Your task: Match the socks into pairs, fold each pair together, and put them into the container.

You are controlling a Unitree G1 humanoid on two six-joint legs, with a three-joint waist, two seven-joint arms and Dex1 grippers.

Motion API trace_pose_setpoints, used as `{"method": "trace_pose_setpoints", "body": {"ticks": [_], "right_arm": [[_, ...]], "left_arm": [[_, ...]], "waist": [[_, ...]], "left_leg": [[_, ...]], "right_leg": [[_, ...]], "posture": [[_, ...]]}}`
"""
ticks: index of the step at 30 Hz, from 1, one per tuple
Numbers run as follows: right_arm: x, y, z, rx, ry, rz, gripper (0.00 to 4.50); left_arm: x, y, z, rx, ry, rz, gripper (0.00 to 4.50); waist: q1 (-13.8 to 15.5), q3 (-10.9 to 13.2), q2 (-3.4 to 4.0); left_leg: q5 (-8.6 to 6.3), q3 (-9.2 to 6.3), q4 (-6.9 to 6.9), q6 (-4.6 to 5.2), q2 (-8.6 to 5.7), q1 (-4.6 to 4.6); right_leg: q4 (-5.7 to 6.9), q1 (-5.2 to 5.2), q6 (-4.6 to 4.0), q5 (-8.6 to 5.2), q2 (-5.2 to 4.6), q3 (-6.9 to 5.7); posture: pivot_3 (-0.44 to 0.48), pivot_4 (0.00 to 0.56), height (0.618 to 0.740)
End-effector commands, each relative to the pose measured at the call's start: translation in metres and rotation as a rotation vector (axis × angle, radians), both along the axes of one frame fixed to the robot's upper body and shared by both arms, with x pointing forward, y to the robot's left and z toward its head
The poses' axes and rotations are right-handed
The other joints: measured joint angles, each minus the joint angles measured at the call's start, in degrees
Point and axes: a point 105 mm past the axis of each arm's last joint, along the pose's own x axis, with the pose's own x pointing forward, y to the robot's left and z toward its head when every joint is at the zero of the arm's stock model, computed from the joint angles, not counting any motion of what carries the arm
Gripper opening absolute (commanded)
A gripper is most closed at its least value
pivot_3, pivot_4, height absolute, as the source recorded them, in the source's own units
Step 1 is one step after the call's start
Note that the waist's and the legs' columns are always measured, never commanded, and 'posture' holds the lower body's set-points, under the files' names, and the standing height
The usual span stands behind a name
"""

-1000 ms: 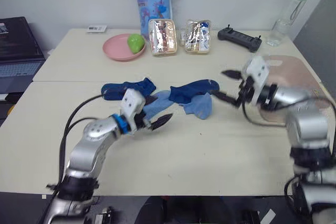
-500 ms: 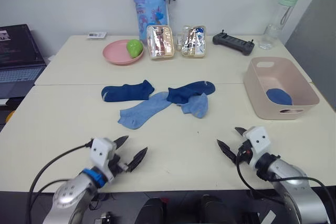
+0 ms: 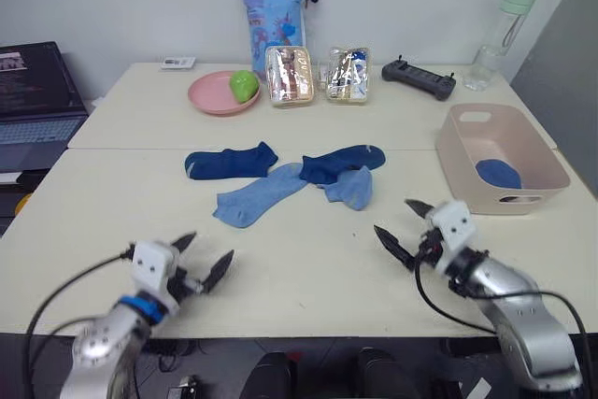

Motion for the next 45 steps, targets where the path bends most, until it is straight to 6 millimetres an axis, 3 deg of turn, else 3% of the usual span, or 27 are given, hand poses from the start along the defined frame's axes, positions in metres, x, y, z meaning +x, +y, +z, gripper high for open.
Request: {"method": "trace_pose_setpoints", "body": {"ticks": [1, 6, 14, 26, 28, 29, 31, 38, 43, 45], "right_arm": [[-0.002, 0.016, 0.018, -0.023, -0.020, 0.124, 4.49], [-0.007, 0.034, 0.024, -0.069, 0.019, 0.276, 4.49], [-0.007, 0.037, 0.025, -0.094, 0.034, 0.299, 4.49], [-0.008, 0.029, 0.024, -0.109, 0.043, 0.275, 4.50], [-0.009, 0.027, 0.021, -0.117, 0.052, 0.276, 4.50], [-0.009, 0.027, 0.020, -0.120, 0.054, 0.277, 4.50], [-0.010, 0.027, 0.018, -0.119, 0.061, 0.283, 4.50], [-0.013, 0.021, 0.006, -0.166, 0.102, 0.309, 4.50], [-0.017, 0.017, -0.002, -0.187, 0.152, 0.347, 4.50], [-0.017, 0.014, -0.007, -0.213, 0.182, 0.362, 4.50]], "left_arm": [[0.019, -0.003, 0.008, 0.048, -0.017, -0.042, 4.50], [0.049, -0.017, 0.005, 0.111, 0.047, -0.116, 4.50], [0.064, -0.033, -0.012, 0.157, 0.136, -0.156, 4.50], [0.060, -0.037, 0.005, 0.118, 0.138, -0.149, 0.76], [0.051, -0.041, 0.002, 0.168, 0.142, -0.204, 0.09], [0.046, -0.044, 0.000, 0.182, 0.148, -0.235, 0.04], [0.031, -0.054, 0.004, 0.133, 0.164, -0.319, 0.04], [-0.037, -0.083, 0.008, 0.208, 0.204, -0.759, 0.04], [-0.072, -0.090, -0.006, 0.409, 0.151, -1.097, 0.04], [-0.077, -0.088, -0.015, 0.510, 0.103, -1.209, 0.04]], "waist": [[-0.01, -0.01, -0.01], [0.03, -0.01, -0.05], [-0.15, -0.01, -0.08], [-0.10, -0.01, -0.09], [-0.14, -0.01, -0.09], [-0.25, -0.01, -0.09], [-0.27, -0.01, -0.09], [-0.14, 0.01, -0.09], [-0.01, 0.02, -0.08], [0.03, 0.02, -0.07]], "left_leg": [[-0.01, 0.02, -0.02, 0.00, -0.01, 0.00], [-0.02, -0.01, -0.07, 0.02, -0.10, -0.11], [-0.01, 0.08, -0.62, 0.00, -0.08, -0.16], [0.01, 0.06, -0.68, -0.04, -0.06, -0.15], [0.01, 0.06, -0.69, -0.04, -0.05, -0.15], [0.01, 0.07, -0.69, -0.04, -0.05, -0.15], [0.01, 0.10, -0.72, -0.04, -0.05, -0.15], [0.01, 0.09, -0.73, -0.05, -0.05, -0.16], [0.01, 0.11, -0.73, -0.04, -0.05, -0.16], [0.01, 0.13, -0.74, -0.04, -0.05, -0.15]], "right_leg": [[-0.03, 0.01, -0.11, 0.07, -0.01, 0.01], [-0.08, -0.06, -0.14, 0.15, -0.05, 0.03], [-0.09, -0.40, -0.09, 0.13, -0.10, 0.10], [-0.10, -0.41, -0.09, 0.12, -0.11, 0.09], [-0.11, -0.42, -0.09, 0.12, -0.11, 0.09], [-0.11, -0.42, -0.09, 0.12, -0.11, 0.10], [-0.13, -0.43, -0.09, 0.12, -0.11, 0.14], [-0.21, -0.41, -0.13, 0.11, -0.13, 0.14], [-0.21, -0.39, -0.18, 0.08, -0.13, 0.13], [-0.22, -0.39, -0.21, 0.06, -0.13, 0.13]], "posture": [[0.000, 0.150, 0.740], [0.000, 0.150, 0.740], [0.000, 0.150, 0.740], [0.000, 0.150, 0.740], [0.000, 0.150, 0.740], [0.000, 0.150, 0.740], [0.000, 0.150, 0.740], [0.000, 0.150, 0.740], [0.000, 0.150, 0.740], [0.000, 0.150, 0.740]]}}
